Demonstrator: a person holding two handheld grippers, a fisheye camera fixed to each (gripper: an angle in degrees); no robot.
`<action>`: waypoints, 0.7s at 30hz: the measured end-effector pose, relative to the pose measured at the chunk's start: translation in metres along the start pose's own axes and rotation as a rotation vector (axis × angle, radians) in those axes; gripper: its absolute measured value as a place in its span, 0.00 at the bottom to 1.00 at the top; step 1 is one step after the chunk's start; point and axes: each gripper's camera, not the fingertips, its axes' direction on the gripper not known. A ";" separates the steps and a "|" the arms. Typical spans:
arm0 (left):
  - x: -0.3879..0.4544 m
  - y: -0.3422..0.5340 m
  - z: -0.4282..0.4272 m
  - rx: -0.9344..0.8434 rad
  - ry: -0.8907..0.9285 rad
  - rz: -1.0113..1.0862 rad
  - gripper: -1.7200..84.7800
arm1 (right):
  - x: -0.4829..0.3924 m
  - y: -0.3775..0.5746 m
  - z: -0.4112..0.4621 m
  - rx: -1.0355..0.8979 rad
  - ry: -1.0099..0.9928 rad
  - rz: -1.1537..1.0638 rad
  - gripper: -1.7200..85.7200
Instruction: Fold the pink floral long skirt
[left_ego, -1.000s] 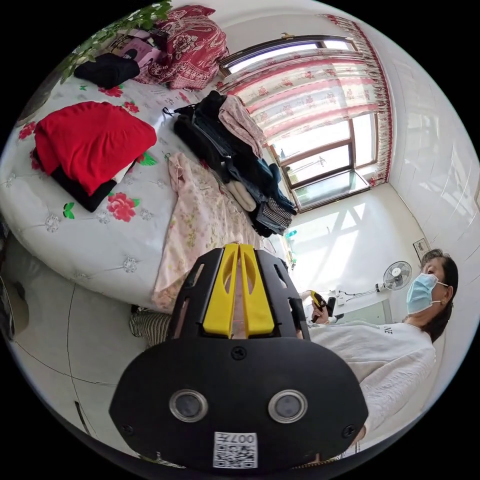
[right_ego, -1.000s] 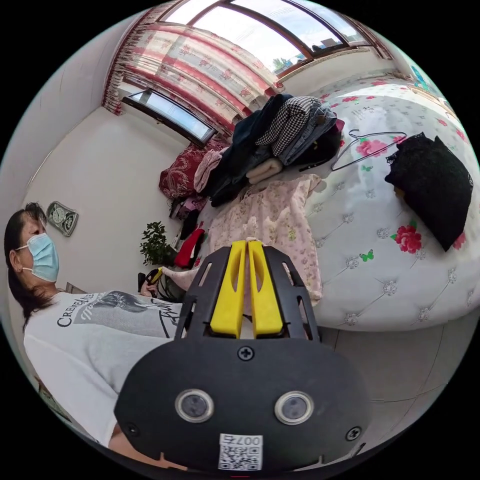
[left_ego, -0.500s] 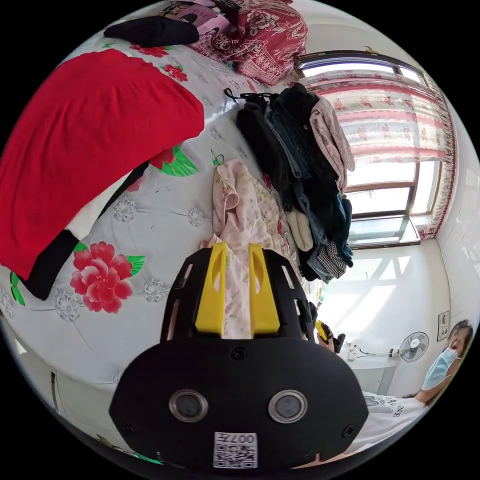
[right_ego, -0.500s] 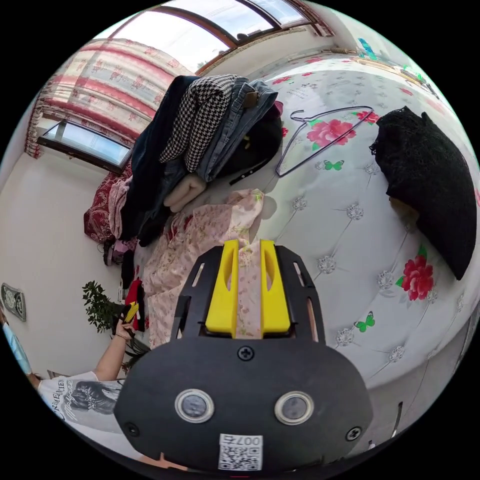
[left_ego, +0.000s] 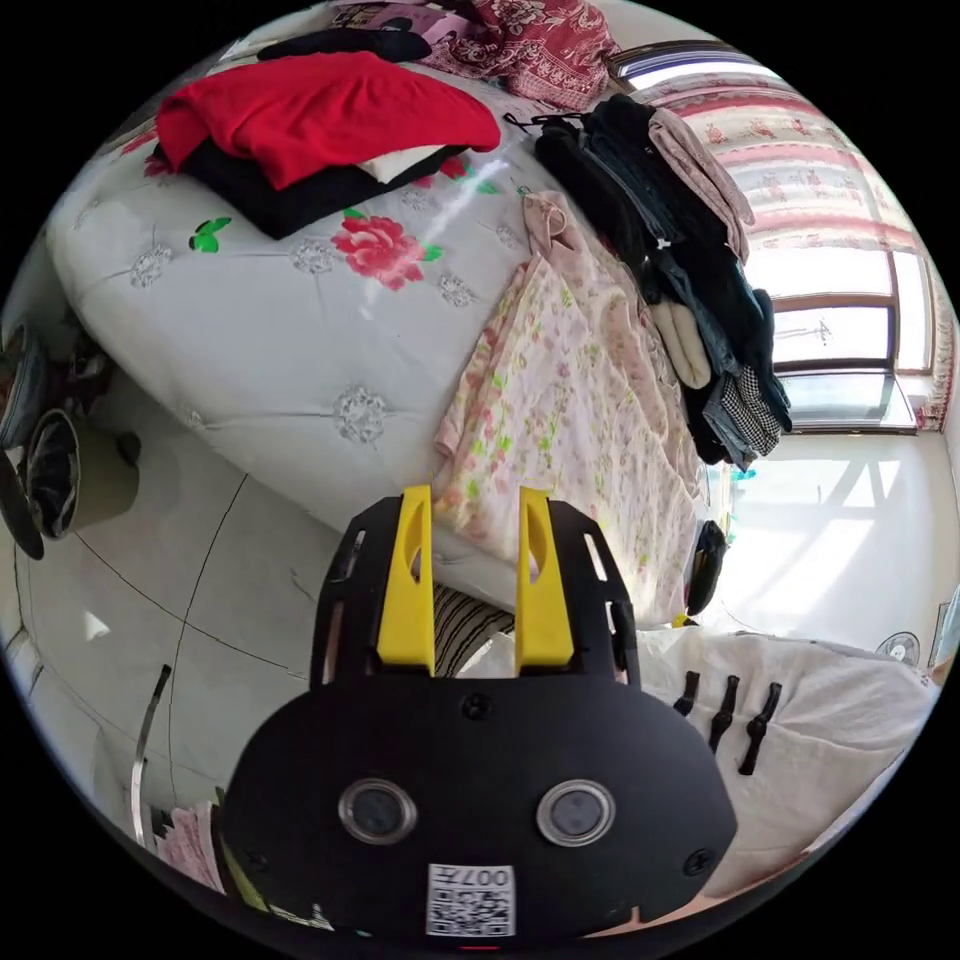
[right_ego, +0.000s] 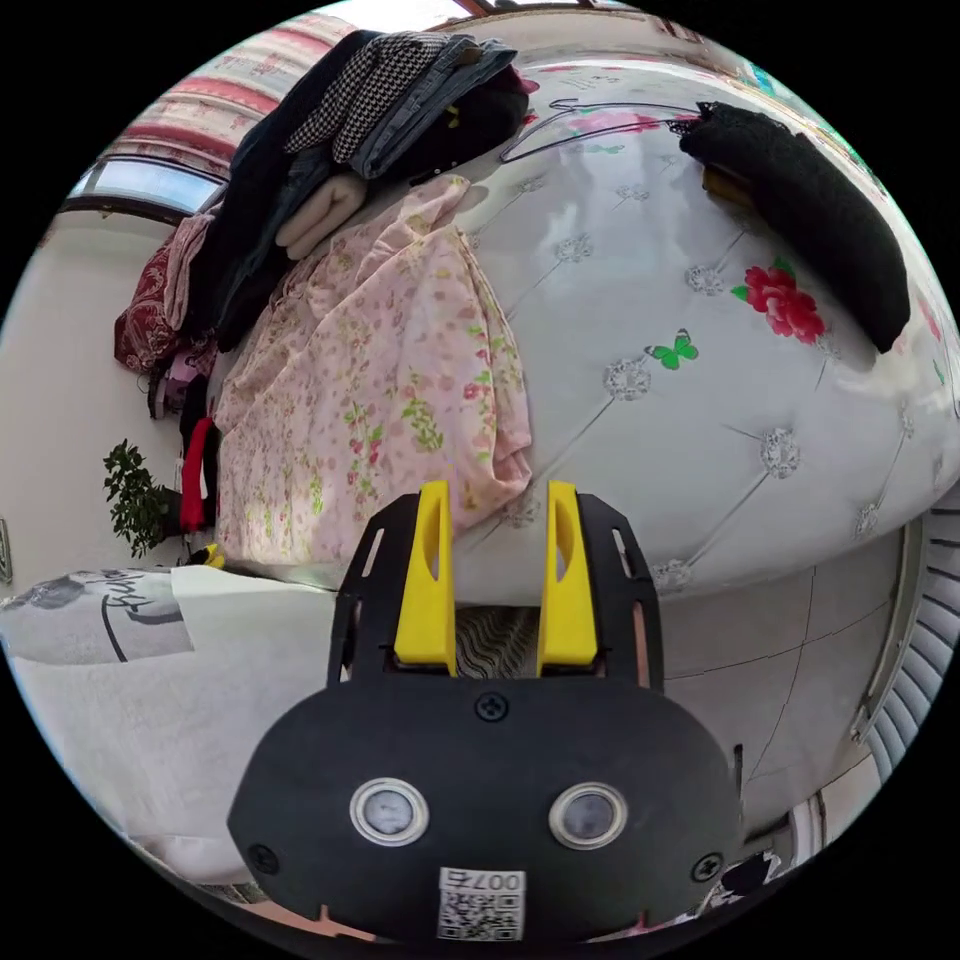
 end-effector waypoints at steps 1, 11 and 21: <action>-0.001 0.000 0.003 0.006 -0.006 -0.004 0.13 | -0.002 -0.001 0.005 -0.012 0.001 -0.009 0.10; 0.011 -0.032 -0.004 0.022 0.073 0.080 0.01 | -0.023 -0.024 -0.024 0.097 -0.014 -0.119 0.02; -0.026 0.022 0.001 -0.059 -0.054 0.051 0.01 | 0.002 0.026 0.005 0.018 -0.008 -0.045 0.02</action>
